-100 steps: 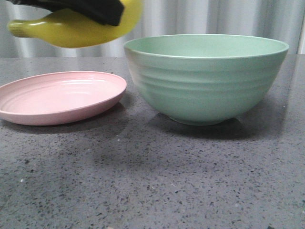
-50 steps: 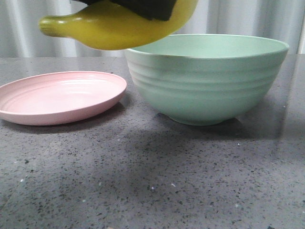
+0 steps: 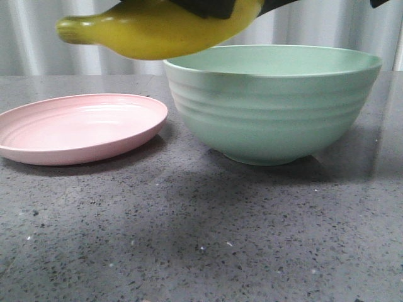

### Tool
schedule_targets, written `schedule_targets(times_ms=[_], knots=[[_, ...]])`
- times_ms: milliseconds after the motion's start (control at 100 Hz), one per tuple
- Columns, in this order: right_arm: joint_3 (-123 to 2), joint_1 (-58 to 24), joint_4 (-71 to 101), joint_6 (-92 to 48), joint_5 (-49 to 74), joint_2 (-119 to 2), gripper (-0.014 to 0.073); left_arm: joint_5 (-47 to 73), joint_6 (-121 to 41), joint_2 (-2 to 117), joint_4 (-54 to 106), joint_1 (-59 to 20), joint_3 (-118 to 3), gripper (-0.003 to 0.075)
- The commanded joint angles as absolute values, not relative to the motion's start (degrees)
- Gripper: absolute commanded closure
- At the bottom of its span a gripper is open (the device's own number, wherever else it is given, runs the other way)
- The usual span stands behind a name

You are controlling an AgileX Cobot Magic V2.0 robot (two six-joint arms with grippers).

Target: Transfer banana from pink plate to green bowl

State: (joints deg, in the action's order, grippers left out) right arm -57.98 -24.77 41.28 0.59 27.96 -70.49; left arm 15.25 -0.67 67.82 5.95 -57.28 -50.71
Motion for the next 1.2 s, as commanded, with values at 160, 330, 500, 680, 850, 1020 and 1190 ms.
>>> schedule_targets(times_ms=[160, 330, 500, 680, 850, 1020, 1190], knots=[[-60.16, -25.07, 42.91, -1.54, 25.16, -69.55, 0.0414, 9.99, -0.76, 66.32, 6.67, -57.62, -52.79, 0.0392], [-60.16, -25.07, 42.91, -1.54, 24.41, -69.55, 0.0647, 9.73, -0.76, 66.18, 6.67, -57.62, -52.79, 0.0367], [-60.42, -24.34, 41.64, -1.77, 22.16, -68.45, 0.0665, 9.79, -0.76, 65.20, 6.53, -57.62, -54.56, 0.0367], [-60.92, -20.79, 37.28, -5.35, 18.32, -67.03, 0.0665, 9.67, -0.76, 63.41, 6.01, -57.62, -55.97, 0.0367], [-60.92, -18.80, 31.32, -6.52, 13.93, -68.46, 0.0665, 9.37, -0.76, 62.91, 6.01, -57.62, -55.97, 0.0367], [-60.82, -18.81, 29.11, -6.52, 11.09, -72.30, 0.0665, 9.24, -0.76, 62.91, 6.01, -57.62, -55.97, 0.0367], [-60.82, -18.81, 27.66, -6.52, 11.06, -76.15, 0.0638, 9.34, -0.76, 62.91, 6.01, -57.62, -55.97, 0.0367]])
